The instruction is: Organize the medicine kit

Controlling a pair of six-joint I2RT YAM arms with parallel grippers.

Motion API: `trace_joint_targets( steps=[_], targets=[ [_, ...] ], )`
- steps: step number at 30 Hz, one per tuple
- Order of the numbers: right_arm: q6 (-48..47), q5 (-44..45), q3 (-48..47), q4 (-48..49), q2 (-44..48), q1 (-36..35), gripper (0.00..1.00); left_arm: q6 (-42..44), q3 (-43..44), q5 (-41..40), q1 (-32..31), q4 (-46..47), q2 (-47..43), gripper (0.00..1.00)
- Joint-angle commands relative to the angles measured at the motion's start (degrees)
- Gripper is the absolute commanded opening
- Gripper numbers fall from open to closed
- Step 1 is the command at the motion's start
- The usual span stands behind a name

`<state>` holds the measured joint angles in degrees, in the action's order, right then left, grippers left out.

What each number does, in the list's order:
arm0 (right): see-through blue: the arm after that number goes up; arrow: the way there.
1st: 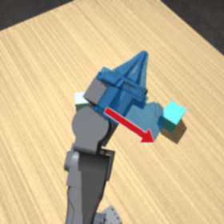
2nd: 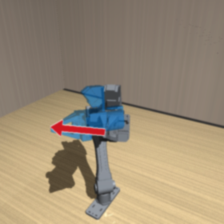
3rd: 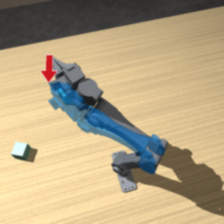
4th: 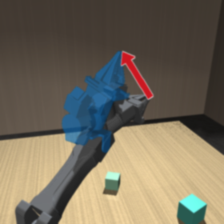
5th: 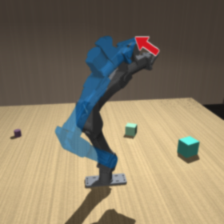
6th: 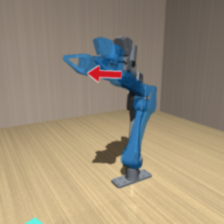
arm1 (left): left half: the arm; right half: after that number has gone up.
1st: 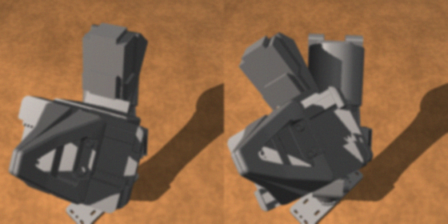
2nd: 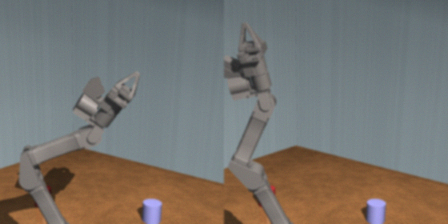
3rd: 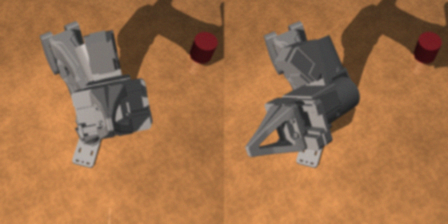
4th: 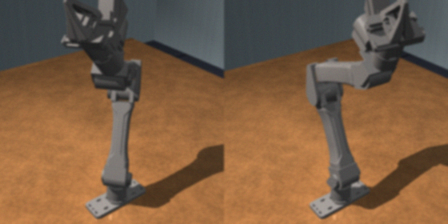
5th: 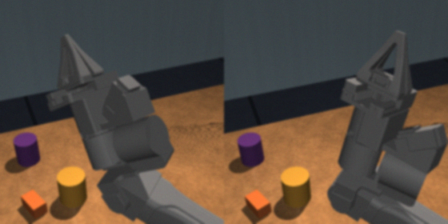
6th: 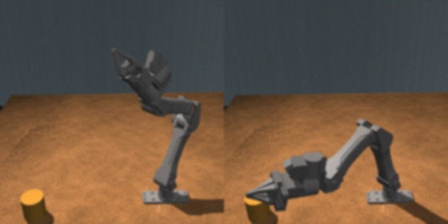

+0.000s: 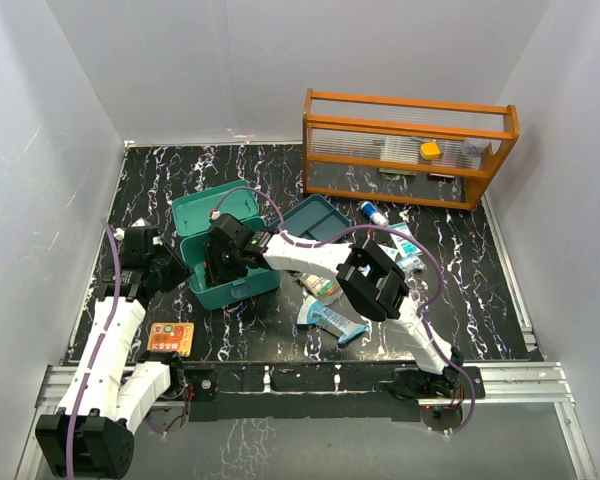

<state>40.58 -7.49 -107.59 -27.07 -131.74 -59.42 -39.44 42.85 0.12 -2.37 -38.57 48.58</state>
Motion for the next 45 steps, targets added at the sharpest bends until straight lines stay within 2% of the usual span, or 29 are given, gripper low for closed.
trace_joint_targets(
  steps=[1, 6, 12, 18, 22, 29, 37, 45],
  targets=[
    [1.14, -3.78, -2.27, -0.34, 0.43, -0.25, 0.36, 0.20, 0.21, -0.36, 0.17, 0.18, -1.09, 0.26],
    [1.17, -7.76, -0.55, -0.32, 3.05, -0.23, 0.41, 1.10, 2.11, -3.43, 0.16, -0.67, -1.80, 0.26],
    [1.12, -7.41, -0.43, -1.22, 4.20, -0.26, 0.43, 1.38, 3.32, -4.95, 0.17, -0.46, -1.84, 0.27],
    [-0.01, -1.56, 1.83, -2.64, 7.57, -0.26, 0.53, 1.54, 4.84, -6.02, 0.17, -1.18, -1.65, 0.31],
    [-1.05, 2.34, 2.93, -2.52, 10.98, -0.24, 0.56, 1.47, 5.34, -6.28, 0.17, -0.92, -1.99, 0.32],
    [-2.69, 6.29, 4.62, -0.57, 16.71, -0.09, 0.58, 0.17, 7.18, -6.39, 0.17, -2.55, -2.24, 0.46],
    [-3.52, 15.72, 16.05, 3.62, 33.61, 0.70, 0.59, 1.57, 9.68, -2.47, 0.17, -5.37, -5.81, 0.63],
    [-6.29, 36.71, 31.44, 1.14, 55.69, 1.06, 0.67, 0.78, 15.40, 9.47, 0.12, -9.92, -8.82, 0.71]
  ],
)
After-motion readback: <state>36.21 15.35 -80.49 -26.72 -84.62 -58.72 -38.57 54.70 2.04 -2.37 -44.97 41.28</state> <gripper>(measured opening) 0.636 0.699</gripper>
